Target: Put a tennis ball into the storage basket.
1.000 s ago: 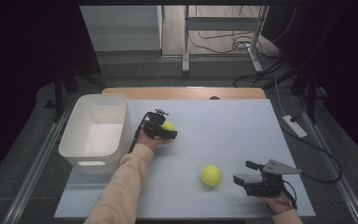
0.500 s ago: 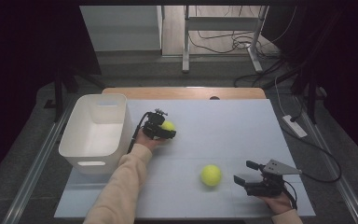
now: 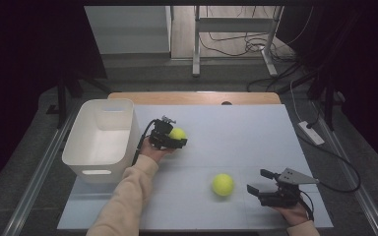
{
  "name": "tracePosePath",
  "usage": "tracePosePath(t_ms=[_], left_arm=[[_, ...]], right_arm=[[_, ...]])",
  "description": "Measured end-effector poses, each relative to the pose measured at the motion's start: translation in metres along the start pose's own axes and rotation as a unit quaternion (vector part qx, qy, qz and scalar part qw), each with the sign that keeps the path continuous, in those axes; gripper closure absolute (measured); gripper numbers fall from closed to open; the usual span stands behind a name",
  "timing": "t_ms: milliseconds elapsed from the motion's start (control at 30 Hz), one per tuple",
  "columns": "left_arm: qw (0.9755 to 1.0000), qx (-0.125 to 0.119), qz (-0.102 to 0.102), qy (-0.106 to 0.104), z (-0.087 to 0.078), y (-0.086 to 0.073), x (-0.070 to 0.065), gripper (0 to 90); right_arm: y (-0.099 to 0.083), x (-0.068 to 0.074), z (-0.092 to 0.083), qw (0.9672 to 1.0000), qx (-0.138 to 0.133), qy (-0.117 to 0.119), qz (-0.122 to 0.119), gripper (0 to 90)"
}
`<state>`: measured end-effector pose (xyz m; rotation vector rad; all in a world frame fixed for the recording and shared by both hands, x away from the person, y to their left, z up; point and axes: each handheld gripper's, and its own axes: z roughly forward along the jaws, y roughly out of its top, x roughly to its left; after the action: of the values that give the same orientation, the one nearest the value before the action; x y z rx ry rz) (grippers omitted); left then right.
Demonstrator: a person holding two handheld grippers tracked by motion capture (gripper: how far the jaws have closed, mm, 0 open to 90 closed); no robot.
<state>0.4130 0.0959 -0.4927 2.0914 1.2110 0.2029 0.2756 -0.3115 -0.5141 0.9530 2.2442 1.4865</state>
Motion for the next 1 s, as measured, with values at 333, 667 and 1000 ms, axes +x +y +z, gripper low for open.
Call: tracePosePath(t_ms=[333,667,1000], left_arm=[[0.9989,-0.042,0.014,-0.013,-0.016,-0.005,-0.011,27.7],[0.9961,-0.081,0.027,-0.024,-0.035,-0.006,-0.020,27.7],[0.9935,-0.106,0.025,-0.033,-0.051,-0.007,-0.021,27.7]], right_arm=[[0.000,0.000,0.000,1.0000,-0.001,-0.001,0.000,15.2],[0.000,0.000,-0.001,1.0000,-0.003,-0.003,0.000,15.2],[0.000,-0.001,-0.001,1.0000,-0.004,-0.005,0.002,15.1]])
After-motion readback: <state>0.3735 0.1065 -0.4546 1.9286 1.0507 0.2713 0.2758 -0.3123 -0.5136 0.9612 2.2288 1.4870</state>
